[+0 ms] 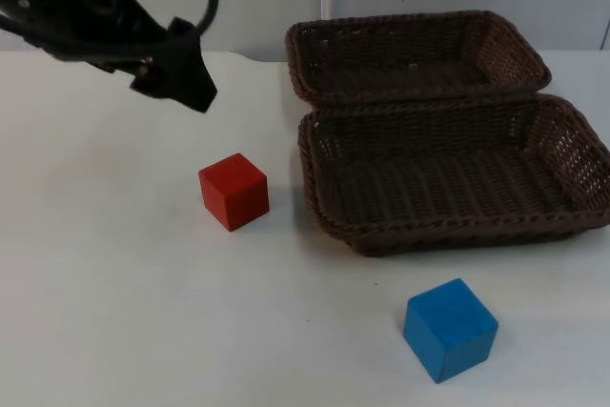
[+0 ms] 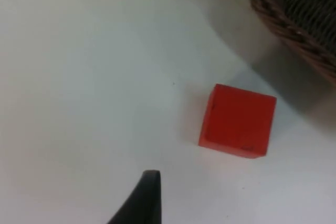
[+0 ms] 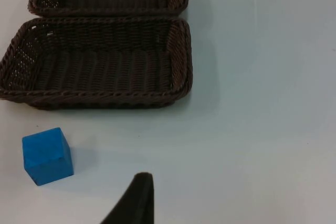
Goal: Pick up one cube with the left hand and place it into the upper basket. Pick up one cube with the right hand and place it into the lower basket.
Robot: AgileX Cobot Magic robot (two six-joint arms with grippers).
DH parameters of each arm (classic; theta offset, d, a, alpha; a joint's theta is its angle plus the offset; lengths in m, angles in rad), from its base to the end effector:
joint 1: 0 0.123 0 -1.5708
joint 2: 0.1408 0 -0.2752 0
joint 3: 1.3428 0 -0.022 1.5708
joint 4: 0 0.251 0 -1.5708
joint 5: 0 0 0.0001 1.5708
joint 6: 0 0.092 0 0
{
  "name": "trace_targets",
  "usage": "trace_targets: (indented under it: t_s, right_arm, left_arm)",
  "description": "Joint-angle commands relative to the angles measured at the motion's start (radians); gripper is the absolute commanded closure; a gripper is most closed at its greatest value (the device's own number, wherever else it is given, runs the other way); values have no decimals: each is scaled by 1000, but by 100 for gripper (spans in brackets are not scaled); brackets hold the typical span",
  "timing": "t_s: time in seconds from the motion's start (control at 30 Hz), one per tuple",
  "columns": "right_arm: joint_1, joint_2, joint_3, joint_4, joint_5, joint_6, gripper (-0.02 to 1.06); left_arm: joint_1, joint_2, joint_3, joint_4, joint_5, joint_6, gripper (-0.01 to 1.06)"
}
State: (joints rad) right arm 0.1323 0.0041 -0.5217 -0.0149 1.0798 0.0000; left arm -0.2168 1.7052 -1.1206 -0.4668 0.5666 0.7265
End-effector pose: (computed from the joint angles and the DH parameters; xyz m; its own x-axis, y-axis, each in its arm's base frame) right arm 0.0035 -0.0007 0.2814 -0.4524 -0.0673 -0.8892 -0.1235 0.9923 -0.0123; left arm 0.3399 -0.0977 0.2116 -0.6796 0.4665 -0.5662 0.5803 0.8140 -0.0259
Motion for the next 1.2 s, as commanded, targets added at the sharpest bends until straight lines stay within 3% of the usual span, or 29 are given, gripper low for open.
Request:
trace_targets:
  t_s: [0.0, 0.27, 0.63, 0.97, 1.17]
  right_arm:
    - [-6, -4, 7, 0, -1, 0, -1]
    - [-6, -4, 7, 0, -1, 0, -1]
    - [-6, -4, 7, 0, -1, 0, -1]
    - [-6, -4, 7, 0, -1, 0, -1]
    - [-6, -4, 7, 0, -1, 0, -1]
  left_arm:
    - [-5, 43, -24, 15, 6, 12, 0]
    - [-5, 188, -80, 5, 7, 144, 0]
    - [-15, 336, -194, -50, 55, 157, 0]
    - [-93, 430, -201, -45, -39, 215, 0]
    - [-96, 478, -201, -43, -62, 222, 0]
